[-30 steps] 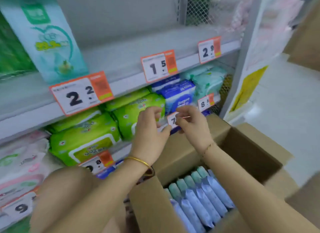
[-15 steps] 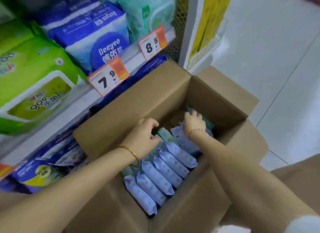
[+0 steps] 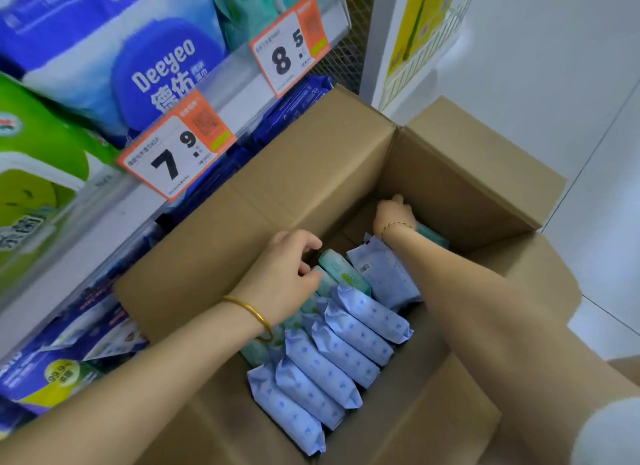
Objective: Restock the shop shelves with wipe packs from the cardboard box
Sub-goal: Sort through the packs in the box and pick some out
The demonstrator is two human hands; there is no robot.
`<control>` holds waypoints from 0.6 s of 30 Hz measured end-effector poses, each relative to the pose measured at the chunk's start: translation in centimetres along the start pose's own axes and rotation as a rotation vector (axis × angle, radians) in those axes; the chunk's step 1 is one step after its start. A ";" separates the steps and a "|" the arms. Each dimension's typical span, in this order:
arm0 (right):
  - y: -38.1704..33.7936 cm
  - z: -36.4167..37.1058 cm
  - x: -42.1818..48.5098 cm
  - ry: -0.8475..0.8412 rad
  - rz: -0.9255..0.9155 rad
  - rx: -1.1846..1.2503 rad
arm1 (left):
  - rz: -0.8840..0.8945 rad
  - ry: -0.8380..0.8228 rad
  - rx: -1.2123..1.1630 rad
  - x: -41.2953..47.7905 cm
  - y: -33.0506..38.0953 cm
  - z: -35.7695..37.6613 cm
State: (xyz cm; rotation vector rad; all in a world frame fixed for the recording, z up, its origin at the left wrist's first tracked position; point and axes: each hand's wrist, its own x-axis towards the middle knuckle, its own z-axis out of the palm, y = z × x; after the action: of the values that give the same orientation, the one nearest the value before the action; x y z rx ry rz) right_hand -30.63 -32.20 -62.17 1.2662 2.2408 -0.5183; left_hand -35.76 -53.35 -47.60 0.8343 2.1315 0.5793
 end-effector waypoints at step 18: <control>1.4 -11.0 -20.1 -0.240 -0.192 1.077 | -0.007 0.118 -0.169 -8.0 2.5 -1.3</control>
State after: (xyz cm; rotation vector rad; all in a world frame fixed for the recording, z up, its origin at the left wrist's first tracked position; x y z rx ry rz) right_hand -23.38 -38.98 -41.43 1.3021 1.8681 -2.0024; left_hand -31.85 -57.56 -41.31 0.7145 2.1545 0.8100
